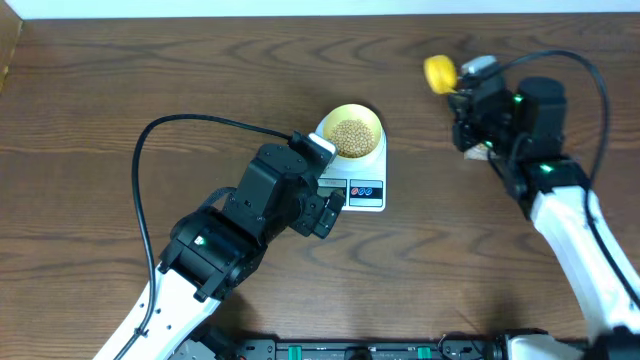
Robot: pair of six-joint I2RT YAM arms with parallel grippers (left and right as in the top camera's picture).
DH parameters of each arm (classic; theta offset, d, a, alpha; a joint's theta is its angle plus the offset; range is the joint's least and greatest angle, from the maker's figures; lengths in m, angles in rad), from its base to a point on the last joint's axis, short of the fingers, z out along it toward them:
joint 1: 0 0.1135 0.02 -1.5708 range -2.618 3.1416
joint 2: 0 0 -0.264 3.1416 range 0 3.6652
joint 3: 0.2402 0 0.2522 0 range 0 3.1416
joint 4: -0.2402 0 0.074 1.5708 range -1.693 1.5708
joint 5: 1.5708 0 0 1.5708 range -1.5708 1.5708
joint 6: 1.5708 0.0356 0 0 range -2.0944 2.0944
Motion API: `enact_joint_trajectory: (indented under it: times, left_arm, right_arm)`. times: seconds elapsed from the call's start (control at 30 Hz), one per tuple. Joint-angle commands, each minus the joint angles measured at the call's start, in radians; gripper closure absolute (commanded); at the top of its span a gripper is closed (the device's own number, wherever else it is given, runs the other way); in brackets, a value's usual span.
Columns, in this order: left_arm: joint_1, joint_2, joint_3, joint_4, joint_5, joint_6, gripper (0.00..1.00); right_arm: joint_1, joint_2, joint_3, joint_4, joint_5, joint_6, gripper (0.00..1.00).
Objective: Scoop item into bowl and weigh 50g on scale
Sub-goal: 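Move the empty scoop back into the bean tub with the right gripper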
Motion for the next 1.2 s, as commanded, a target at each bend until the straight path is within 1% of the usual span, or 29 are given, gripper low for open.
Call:
enact_joint_trajectory:
  times: [0.0, 0.13, 0.23, 0.33, 0.53, 0.7, 1.0, 1.17]
  left_arm:
    - [0.004, 0.005, 0.0, -0.002, 0.009, 0.017, 0.03]
    - [0.004, 0.005, 0.0, -0.002, 0.01, 0.017, 0.03]
    - [0.004, 0.005, 0.0, -0.002, 0.01, 0.017, 0.03]
    - [0.004, 0.005, 0.0, -0.002, 0.01, 0.017, 0.03]
    - [0.004, 0.005, 0.0, -0.002, 0.01, 0.017, 0.03]
    - [0.004, 0.005, 0.0, -0.002, 0.01, 0.017, 0.03]
    - [0.004, 0.005, 0.0, -0.002, 0.01, 0.017, 0.03]
    - [0.004, 0.005, 0.0, -0.002, 0.009, 0.017, 0.03]
  right_arm:
    - [-0.036, -0.082, -0.001, -0.099, 0.155, 0.008, 0.99]
    - [-0.084, -0.133, -0.001, -0.257, 0.21, 0.008, 0.99]
    - [-0.116, -0.132, -0.001, -0.367, 0.245, -0.003, 0.99]
    - [-0.146, -0.124, -0.001, -0.431, 0.245, -0.014, 0.99]
    - [-0.196, -0.101, -0.001, -0.445, 0.245, -0.014, 0.99]
    - [-0.213, -0.031, -0.001, -0.438, 0.243, -0.014, 0.99]
    - [-0.212, 0.089, -0.001, -0.329, 0.172, -0.013, 0.99]
    - [-0.212, 0.127, -0.001, -0.325, 0.173, -0.006, 0.99]
